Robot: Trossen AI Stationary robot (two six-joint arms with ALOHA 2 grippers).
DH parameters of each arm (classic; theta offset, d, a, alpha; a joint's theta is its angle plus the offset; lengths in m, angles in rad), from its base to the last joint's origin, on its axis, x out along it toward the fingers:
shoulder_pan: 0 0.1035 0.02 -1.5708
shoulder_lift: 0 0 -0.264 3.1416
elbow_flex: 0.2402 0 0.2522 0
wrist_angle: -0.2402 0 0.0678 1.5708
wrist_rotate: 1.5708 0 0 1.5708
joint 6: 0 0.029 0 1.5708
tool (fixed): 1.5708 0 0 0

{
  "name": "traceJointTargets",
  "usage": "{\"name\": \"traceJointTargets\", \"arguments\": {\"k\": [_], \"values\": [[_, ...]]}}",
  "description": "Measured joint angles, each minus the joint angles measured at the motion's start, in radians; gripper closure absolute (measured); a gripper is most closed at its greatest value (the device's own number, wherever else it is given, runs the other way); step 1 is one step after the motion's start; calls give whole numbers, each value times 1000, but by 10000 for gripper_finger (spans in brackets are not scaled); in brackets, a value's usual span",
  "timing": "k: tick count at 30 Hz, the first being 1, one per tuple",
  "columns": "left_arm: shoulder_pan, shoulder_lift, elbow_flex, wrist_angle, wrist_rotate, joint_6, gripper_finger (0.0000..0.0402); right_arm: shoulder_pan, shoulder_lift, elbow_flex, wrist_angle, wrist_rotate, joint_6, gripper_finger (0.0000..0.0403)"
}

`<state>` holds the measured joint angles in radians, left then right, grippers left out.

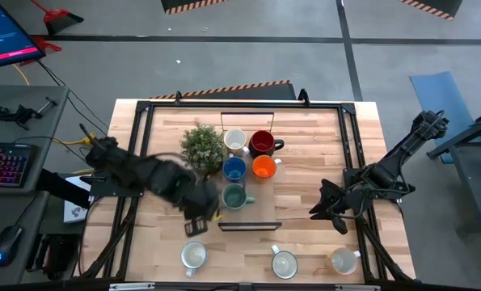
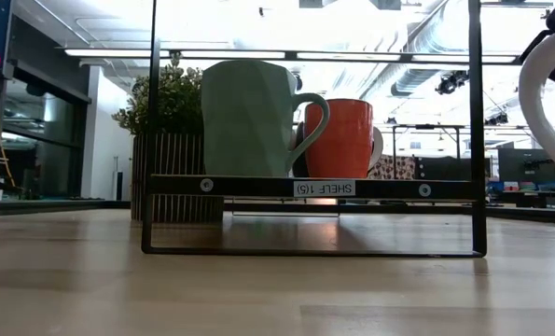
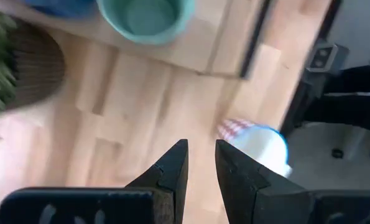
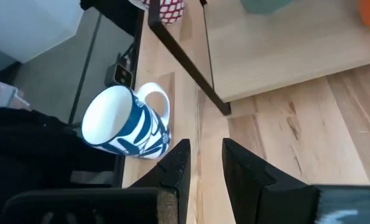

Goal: Place coffee mugs
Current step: Put the yellow mug on the shelf

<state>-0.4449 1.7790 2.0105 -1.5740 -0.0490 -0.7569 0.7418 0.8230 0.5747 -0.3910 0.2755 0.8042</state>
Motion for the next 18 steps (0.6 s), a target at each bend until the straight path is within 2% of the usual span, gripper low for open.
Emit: {"name": "traceJointTargets", "arguments": {"k": [4,7,12,18], "values": [[-108,6,-2,5,-10,-89,330,0,-2,0,26,-65,4,330],[-171,17,-1,4,-84,-124,330,0,-5,29,-8,-142,55,330],[-222,29,-3,3,-190,-214,330,34,44,190,-287,-184,113,339],[-227,28,-4,4,-248,-247,330,130,254,483,-626,-163,148,369]]}}
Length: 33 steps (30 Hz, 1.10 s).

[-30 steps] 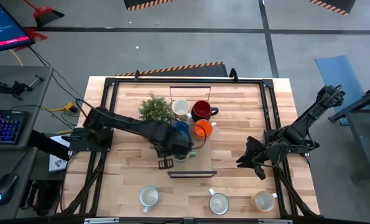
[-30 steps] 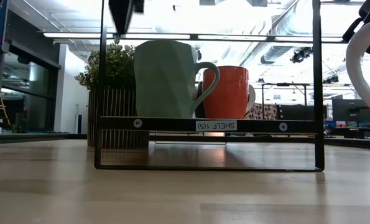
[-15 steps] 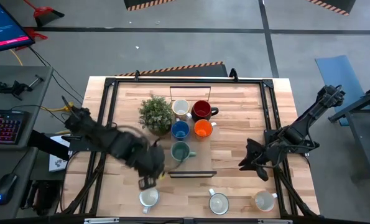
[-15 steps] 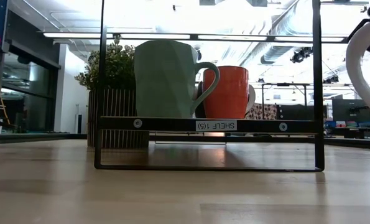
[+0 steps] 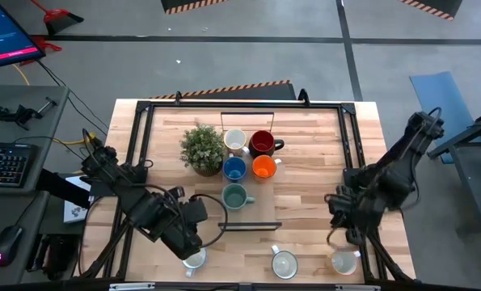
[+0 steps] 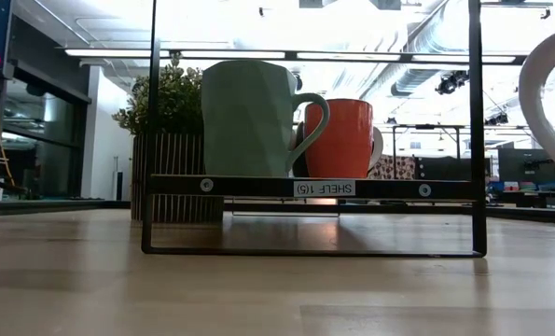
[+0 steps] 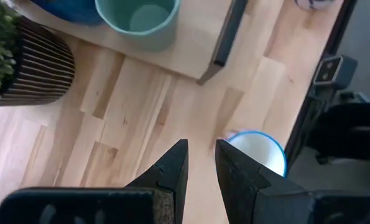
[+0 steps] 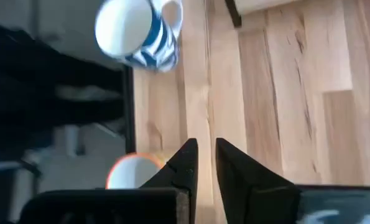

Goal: Place coffee mugs
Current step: Put the yellow mug on the shelf

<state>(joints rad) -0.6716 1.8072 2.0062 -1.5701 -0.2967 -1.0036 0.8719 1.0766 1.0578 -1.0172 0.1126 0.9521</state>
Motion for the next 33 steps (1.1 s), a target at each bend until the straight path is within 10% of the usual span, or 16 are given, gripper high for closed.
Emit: {"name": "traceJointTargets", "arguments": {"k": [6,22,33], "values": [[-7,-6,-138,0,27,-37,330,118,163,92,-177,34,179,386],[-32,-25,-343,74,52,-95,330,226,289,72,13,-20,377,383],[-76,-86,-343,71,21,-188,330,221,365,71,13,-113,377,276]]}}
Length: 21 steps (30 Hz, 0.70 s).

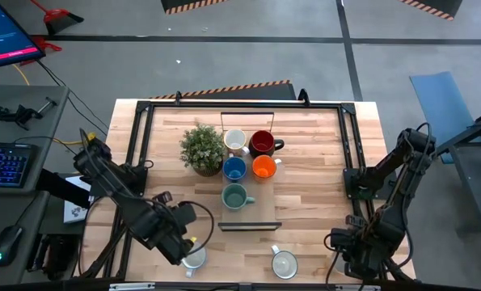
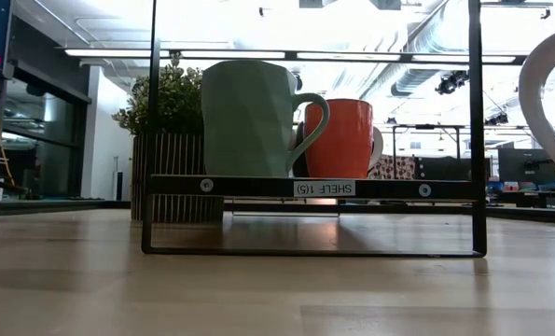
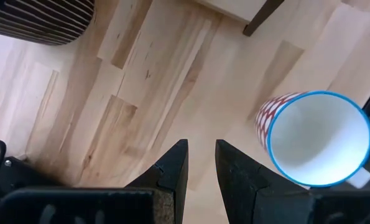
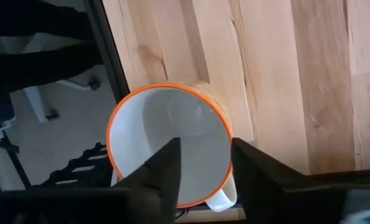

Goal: Place coffee mugs
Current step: Put the yellow mug on the shelf

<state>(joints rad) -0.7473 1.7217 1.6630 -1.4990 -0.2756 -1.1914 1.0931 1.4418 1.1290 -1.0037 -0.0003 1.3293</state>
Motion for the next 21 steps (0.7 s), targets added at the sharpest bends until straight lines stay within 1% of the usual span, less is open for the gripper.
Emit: {"name": "traceJointTargets", "arguments": {"k": [4,7,11,15,21], "values": [[-1,-6,0,0,0,-9,330,0,1,0,-3,31,-6,246],[-1,-6,0,1,-3,-4,330,0,7,0,-10,49,-9,235],[-1,-6,0,1,-31,-9,330,0,42,0,-28,37,-29,234],[0,-6,0,2,-32,-9,330,0,85,-1,-26,16,-44,233],[0,-6,0,3,-33,-9,330,-7,148,-1,-27,15,-47,233]]}}
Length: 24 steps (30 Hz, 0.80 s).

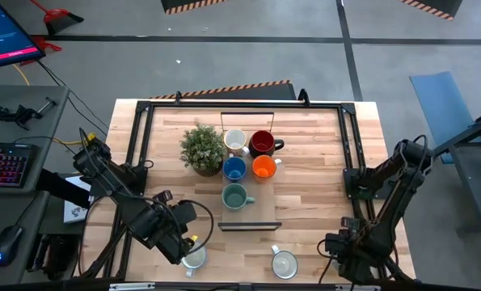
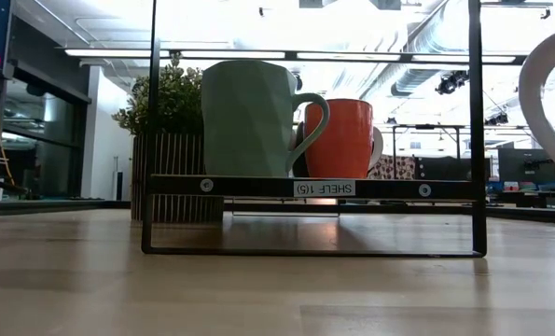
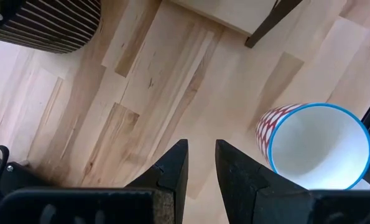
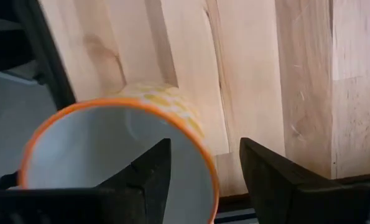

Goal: Place coffee mugs
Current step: Put the yellow mug on the shelf

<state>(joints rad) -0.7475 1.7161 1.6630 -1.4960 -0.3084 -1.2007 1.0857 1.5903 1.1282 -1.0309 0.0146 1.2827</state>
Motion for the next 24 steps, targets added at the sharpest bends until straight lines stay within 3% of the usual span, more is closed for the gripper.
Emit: {"name": "traceJointTargets", "arguments": {"k": [8,18,24], "values": [[2,0,0,6,-12,0,330,-51,20,0,5,16,0,256],[2,0,0,9,-41,0,330,-78,20,0,6,19,3,393],[2,1,0,9,-48,0,330,-78,16,0,-25,22,40,399]]}}
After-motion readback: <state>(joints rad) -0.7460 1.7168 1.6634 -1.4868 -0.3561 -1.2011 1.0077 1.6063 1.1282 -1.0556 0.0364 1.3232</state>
